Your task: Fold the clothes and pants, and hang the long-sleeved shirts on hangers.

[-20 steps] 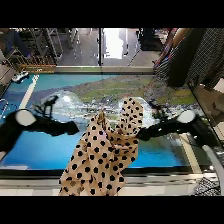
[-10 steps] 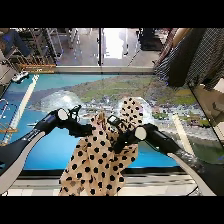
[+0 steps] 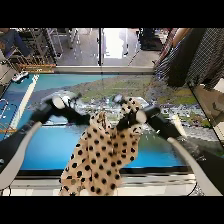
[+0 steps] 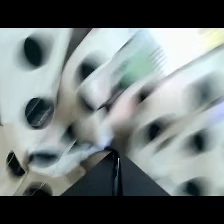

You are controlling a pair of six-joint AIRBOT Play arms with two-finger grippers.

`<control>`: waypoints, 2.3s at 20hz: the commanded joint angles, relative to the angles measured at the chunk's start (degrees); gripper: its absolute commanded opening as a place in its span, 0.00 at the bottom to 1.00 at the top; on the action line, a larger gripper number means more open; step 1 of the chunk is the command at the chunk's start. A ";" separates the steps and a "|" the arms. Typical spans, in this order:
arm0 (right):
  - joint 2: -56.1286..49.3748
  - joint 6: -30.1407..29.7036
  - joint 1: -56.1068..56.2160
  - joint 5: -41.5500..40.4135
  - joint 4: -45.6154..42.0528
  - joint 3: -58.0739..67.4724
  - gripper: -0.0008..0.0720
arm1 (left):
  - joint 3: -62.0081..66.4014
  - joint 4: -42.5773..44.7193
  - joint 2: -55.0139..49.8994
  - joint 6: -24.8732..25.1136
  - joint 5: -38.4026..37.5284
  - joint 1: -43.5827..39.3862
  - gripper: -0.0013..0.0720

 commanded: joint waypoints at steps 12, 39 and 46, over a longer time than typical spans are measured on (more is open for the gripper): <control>5.51 14.14 -7.91 22.38 1.95 22.77 0.03 | -10.45 -8.55 18.03 7.32 -4.72 6.10 0.03; -4.00 12.94 8.94 -11.96 -20.13 -14.88 0.26 | -40.41 -10.97 19.52 10.71 9.03 -4.26 0.03; -3.13 13.00 4.55 -5.86 -19.65 -5.49 0.03 | -40.41 -10.95 19.52 10.73 9.03 -4.26 0.03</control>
